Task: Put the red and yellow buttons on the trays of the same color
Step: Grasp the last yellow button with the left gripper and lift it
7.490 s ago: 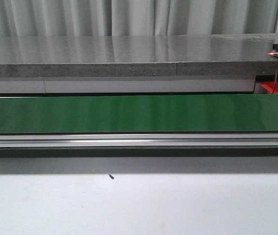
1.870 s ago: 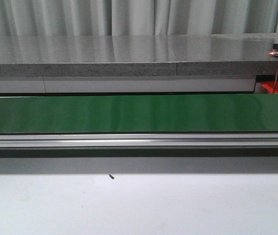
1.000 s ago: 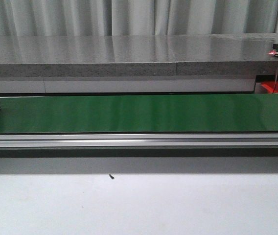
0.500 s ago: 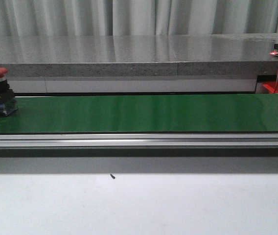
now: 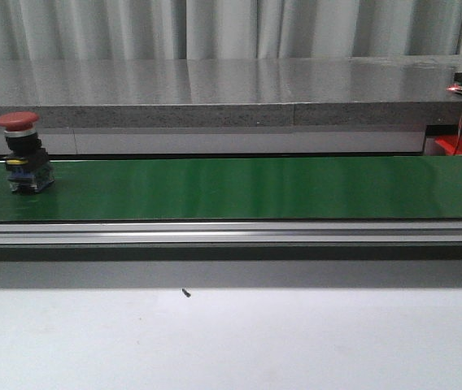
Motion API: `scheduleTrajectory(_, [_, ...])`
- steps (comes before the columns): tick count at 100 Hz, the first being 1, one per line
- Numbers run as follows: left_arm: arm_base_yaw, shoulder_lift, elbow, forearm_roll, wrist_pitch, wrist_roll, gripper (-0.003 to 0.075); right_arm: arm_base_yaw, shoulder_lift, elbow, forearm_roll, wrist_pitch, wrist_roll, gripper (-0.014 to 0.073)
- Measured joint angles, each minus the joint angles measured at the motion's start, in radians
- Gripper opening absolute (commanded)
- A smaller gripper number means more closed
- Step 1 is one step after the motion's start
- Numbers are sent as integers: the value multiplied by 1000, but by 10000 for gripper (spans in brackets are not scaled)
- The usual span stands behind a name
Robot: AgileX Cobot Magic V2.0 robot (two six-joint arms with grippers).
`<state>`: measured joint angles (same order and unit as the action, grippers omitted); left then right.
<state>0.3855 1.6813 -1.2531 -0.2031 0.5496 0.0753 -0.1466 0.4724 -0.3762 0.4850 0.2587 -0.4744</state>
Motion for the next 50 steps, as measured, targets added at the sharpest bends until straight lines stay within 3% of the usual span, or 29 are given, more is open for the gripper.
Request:
scheduleTrajectory(39, [-85,-51,113,-21,12,1,130,0,0,0,0,0,0,-122])
scheduleTrajectory(44, [-87,-51,120,-23,11,1,149,0,0,0,0,0,0,-122])
scheduleTrajectory(50, [-90,-53,125,-27,9,1,225,0,0,0,0,0,0,-122])
